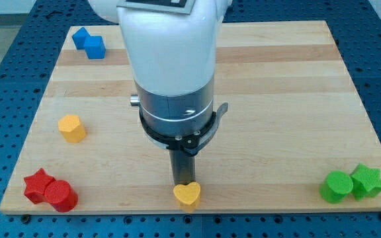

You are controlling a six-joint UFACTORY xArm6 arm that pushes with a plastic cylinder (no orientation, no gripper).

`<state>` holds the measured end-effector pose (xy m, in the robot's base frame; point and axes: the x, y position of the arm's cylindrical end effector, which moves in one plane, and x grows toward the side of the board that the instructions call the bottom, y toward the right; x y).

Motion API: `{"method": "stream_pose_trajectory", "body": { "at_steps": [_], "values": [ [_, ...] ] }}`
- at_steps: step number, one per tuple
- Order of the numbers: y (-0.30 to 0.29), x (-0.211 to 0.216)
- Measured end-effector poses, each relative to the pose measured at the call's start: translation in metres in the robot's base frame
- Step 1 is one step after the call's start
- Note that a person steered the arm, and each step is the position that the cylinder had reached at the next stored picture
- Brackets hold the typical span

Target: Push the yellow hexagon down a bit

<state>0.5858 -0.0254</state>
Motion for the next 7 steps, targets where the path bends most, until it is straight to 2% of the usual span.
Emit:
{"method": "stream_pose_trajectory", "body": {
  "at_steps": [2, 3, 5, 7],
  "values": [
    [0.0, -0.014],
    [-0.018, -0.061],
    [-0.044, -0.071],
    [-0.09, -0.163]
  ]
}}
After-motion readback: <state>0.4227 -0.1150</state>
